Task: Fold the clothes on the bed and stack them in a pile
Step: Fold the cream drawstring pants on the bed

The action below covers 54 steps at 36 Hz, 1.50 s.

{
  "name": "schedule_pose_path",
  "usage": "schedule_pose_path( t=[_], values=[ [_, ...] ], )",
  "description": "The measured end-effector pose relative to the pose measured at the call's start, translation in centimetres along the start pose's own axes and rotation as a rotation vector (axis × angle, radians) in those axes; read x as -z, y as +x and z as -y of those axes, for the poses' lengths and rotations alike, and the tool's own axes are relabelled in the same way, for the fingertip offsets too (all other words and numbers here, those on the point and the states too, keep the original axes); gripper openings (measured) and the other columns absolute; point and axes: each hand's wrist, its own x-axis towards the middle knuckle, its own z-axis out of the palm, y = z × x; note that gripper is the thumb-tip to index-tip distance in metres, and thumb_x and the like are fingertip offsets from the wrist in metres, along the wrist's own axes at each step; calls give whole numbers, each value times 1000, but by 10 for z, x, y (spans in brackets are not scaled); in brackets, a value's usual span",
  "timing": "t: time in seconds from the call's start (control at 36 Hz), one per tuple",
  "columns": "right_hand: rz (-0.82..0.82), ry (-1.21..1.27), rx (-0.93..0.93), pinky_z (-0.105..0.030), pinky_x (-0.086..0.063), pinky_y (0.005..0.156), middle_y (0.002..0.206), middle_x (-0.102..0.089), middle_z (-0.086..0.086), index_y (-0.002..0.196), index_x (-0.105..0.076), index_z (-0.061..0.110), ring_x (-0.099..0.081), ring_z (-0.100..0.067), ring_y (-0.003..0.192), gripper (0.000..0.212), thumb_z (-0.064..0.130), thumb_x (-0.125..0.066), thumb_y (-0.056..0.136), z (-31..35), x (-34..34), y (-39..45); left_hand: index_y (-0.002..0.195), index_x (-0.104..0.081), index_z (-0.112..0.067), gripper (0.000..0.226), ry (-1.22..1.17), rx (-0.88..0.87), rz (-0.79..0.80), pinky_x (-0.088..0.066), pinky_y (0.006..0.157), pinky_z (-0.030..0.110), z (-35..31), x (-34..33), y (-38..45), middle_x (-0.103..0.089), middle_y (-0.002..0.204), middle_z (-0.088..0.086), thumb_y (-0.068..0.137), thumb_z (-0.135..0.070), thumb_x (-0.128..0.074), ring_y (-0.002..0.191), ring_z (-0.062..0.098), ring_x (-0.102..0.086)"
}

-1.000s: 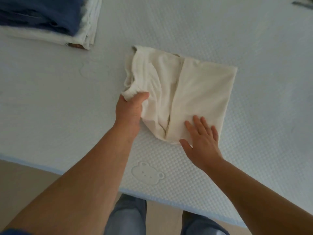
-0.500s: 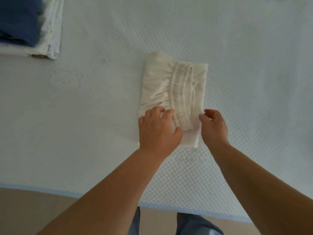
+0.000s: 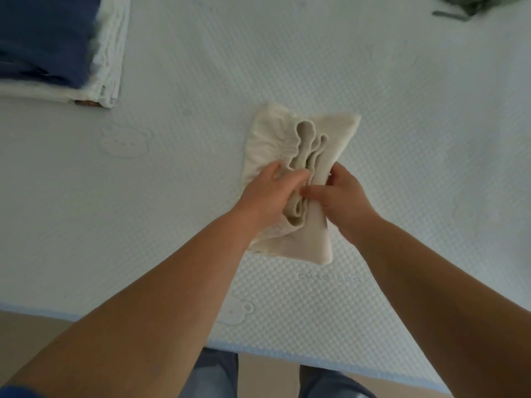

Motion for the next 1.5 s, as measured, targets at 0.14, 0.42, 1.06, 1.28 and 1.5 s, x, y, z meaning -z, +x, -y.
schedule_pose_path(
  t=[0.14,0.42,1.06,1.28,1.5],
  values=[
    [5,-415,242,-10,-43,51,79,-63,15,131,-39,34,-62,1,69,55,26,-63,81,51,-59,-32,97,-73,-29,59,-322,43,129,-50,83,36,-7,53,-26,-73,96,-1,58,-71,-58,90,15,-68],
    [228,-417,98,-8,-38,52,85,-61,13,125,-53,26,-58,-4,72,40,26,-59,86,62,-190,-19,118,-64,-17,48,-707,273,51,-52,83,38,82,183,-12,-69,113,8,91,-52,-45,103,24,-66],
    [113,127,-397,-36,-55,78,93,-74,3,96,-66,18,-69,-18,90,45,51,-72,65,-63,-139,-20,97,-70,-10,28,-388,239,-281,-53,86,49,115,163,14,-70,98,15,75,-26,-75,90,31,-67],
    [161,145,-333,-28,-55,74,97,-72,7,105,-64,20,-67,-13,92,31,32,-72,77,-58,-131,-21,91,-69,-16,20,-399,237,-192,-55,56,29,113,168,4,-74,78,2,74,-23,-75,70,20,-71],
    [96,388,-416,-33,-53,73,98,-72,-3,103,-64,9,-66,-22,92,26,15,-71,78,-9,-125,-10,92,-65,-4,23,-291,255,-186,-52,81,43,95,167,-19,-66,98,21,72,6,-64,86,32,-63]
  ],
)
